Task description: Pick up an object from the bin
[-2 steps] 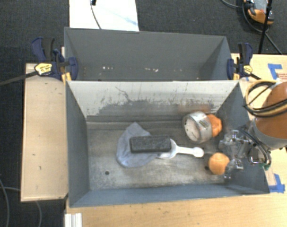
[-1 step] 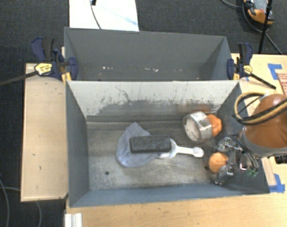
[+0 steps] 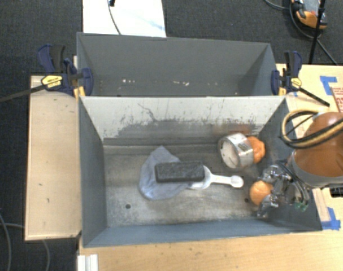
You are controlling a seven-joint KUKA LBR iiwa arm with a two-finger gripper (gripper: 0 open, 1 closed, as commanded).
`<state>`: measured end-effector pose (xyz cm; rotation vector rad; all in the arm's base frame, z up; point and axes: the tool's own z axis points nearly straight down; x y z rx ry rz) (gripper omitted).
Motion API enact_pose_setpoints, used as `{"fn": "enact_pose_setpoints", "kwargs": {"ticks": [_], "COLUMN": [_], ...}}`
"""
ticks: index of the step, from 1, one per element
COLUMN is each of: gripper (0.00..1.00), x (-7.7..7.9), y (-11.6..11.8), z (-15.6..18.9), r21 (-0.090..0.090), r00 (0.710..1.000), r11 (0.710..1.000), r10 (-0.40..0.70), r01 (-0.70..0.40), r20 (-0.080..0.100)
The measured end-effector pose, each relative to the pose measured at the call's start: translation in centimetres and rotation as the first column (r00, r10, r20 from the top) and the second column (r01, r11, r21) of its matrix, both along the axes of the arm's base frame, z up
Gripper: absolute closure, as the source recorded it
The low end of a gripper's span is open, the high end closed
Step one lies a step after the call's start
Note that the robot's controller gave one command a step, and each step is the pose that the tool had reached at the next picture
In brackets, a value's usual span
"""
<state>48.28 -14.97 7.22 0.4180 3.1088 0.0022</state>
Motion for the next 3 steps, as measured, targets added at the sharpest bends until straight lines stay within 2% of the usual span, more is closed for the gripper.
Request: {"fn": "enact_pose_setpoints", "kwargs": {"ticks": [2,3], "gripper": [1.00,1.00], "x": [-0.1,-0.3], "y": [0.0,0.1], "z": [0.3,1.8], "r21": [0.000,0.002], "r00": [1.000,1.000], "r11": [1.000,1.000], "r10": [0.000,0.003], "r01": [0.000,-0.003], "r20": [-0.002,-0.011]}}
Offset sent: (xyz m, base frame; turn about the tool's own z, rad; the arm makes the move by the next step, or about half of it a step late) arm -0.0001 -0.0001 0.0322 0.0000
